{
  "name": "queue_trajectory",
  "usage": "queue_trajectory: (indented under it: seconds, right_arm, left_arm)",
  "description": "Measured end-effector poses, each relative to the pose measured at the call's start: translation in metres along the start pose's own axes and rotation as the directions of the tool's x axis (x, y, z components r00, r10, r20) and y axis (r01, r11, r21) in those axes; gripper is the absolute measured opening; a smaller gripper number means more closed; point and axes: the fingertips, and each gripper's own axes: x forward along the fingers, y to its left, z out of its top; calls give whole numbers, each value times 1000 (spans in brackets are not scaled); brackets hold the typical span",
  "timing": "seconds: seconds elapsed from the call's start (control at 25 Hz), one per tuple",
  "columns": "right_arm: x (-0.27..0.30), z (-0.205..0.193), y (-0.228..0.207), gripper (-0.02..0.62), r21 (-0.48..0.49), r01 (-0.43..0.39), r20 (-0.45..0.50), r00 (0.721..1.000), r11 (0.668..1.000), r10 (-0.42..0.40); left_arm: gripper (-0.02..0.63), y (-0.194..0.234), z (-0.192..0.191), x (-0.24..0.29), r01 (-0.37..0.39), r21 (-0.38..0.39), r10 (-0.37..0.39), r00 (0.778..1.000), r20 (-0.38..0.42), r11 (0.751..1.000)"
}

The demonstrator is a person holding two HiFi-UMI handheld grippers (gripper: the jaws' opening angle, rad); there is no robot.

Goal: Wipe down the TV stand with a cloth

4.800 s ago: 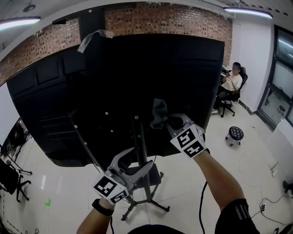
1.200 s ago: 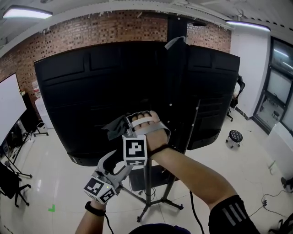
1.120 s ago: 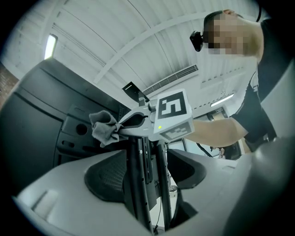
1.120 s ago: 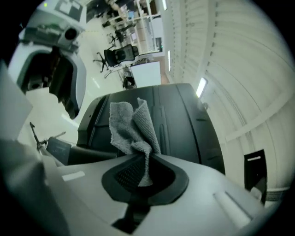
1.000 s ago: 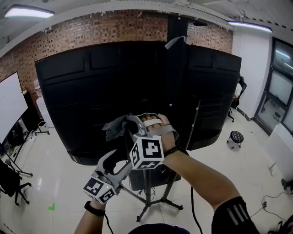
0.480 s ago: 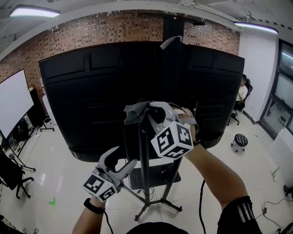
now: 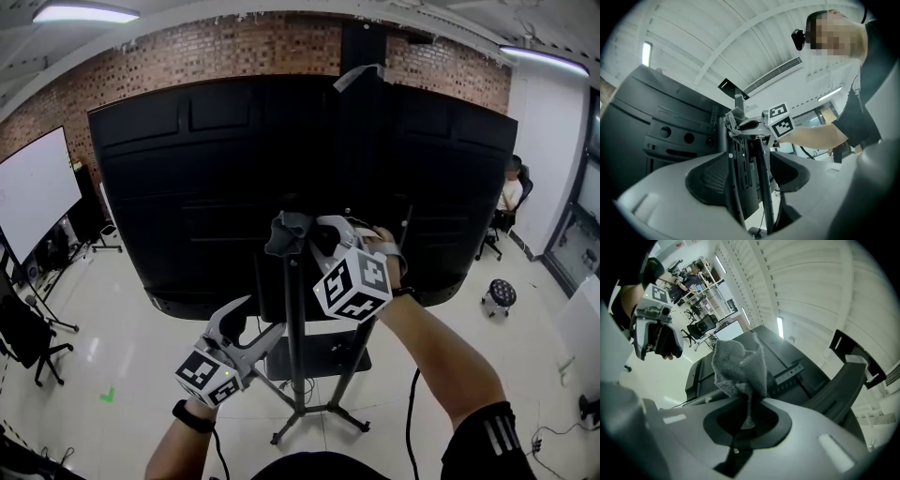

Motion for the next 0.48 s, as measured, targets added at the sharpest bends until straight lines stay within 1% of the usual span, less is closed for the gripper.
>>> queue_trajectory:
  seconds: [0.16,0.24,0.48]
  right_arm:
    - [4,-14,43,23,-14,-89,-9,996,996,89]
    - [8,-21,59,23,-6,-119,-10,993,993,119]
    - [12,-38,88,23,83,-182,-12,983,980,183]
  left_arm:
    - [299,-1,-11,-1,-14,-17,14,1000,-21,1000]
    - [299,-2,-17,0,-16,-25,16,999,-31,1000]
    - [299,-4,-35,-1,-20,-52,17,998,-57,998]
